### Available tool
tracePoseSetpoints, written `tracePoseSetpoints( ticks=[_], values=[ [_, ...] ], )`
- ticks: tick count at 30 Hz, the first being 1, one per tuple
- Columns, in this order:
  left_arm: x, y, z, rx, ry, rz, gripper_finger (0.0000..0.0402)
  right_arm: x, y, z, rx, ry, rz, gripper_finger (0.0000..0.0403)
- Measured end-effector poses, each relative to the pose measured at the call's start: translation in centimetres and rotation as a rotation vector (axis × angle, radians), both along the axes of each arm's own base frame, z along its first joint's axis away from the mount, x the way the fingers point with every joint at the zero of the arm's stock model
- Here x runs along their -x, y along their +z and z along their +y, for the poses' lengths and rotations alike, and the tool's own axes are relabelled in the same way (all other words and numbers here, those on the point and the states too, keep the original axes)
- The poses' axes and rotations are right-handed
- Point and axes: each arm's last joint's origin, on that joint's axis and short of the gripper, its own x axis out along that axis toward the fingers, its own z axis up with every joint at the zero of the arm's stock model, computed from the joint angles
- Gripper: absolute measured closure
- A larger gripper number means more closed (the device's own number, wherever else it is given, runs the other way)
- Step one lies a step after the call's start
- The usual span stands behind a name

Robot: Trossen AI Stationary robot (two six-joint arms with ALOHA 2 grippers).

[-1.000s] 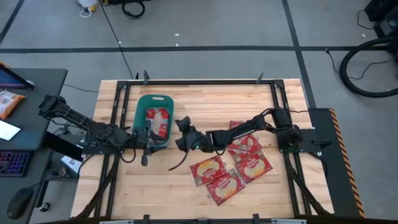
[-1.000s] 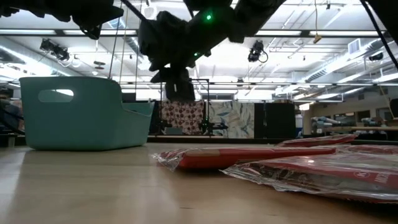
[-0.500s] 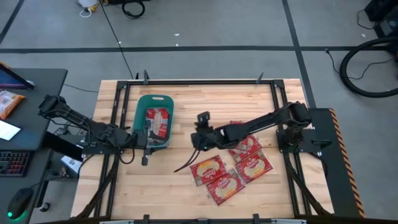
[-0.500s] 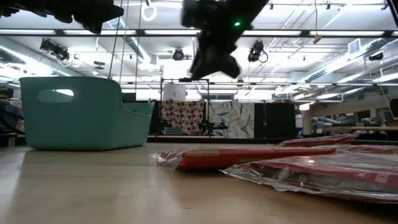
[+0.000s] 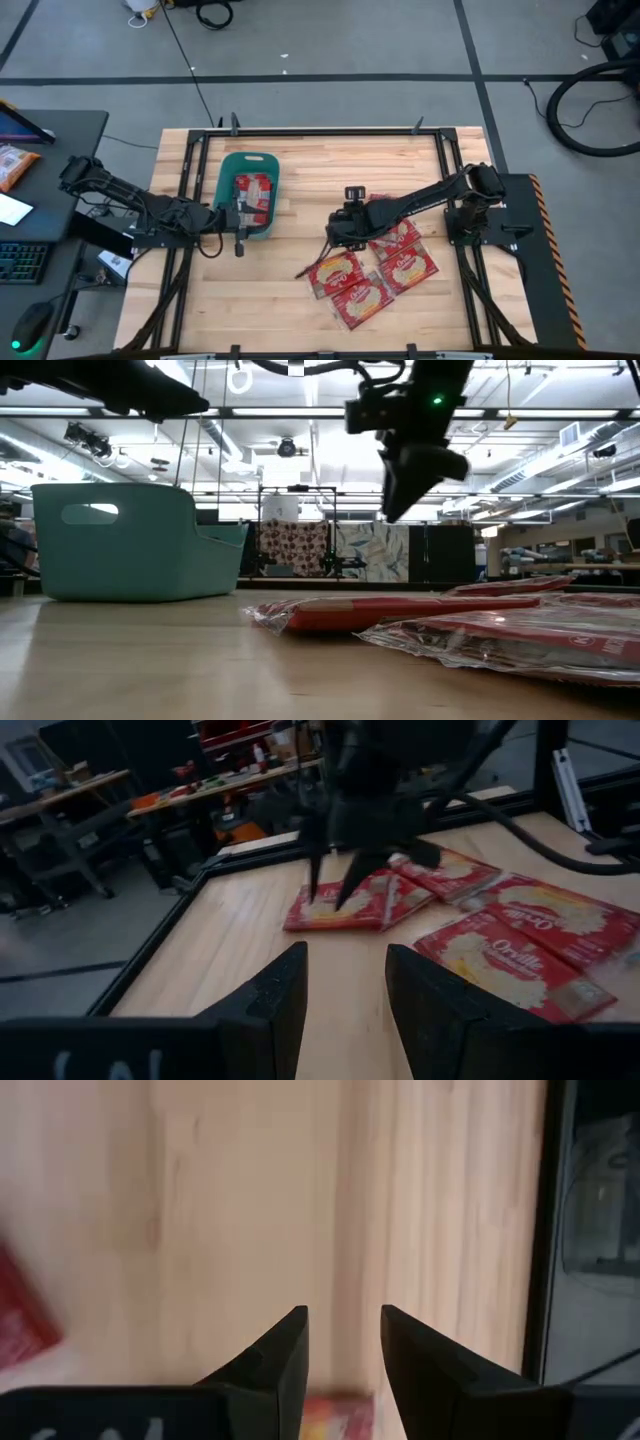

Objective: Sort popcorn bags into baskets
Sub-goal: Put the red popcorn bag into the green bin

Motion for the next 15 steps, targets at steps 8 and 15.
tracePoseSetpoints(
  ticks=[8, 15],
  values=[
    [-0.1, -0.2, 0.5, -0.004, 0.027, 0.016, 0.026, 2.0, -0.2, 2.0, 0.007, -0.067, 0.087, 0.027],
    [-0.1, -0.2, 0.5, -0.011, 0.028, 0.017, 0.026, 3.4, -0.1, 3.5, 0.028, -0.087, 0.135, 0.027]
  ],
)
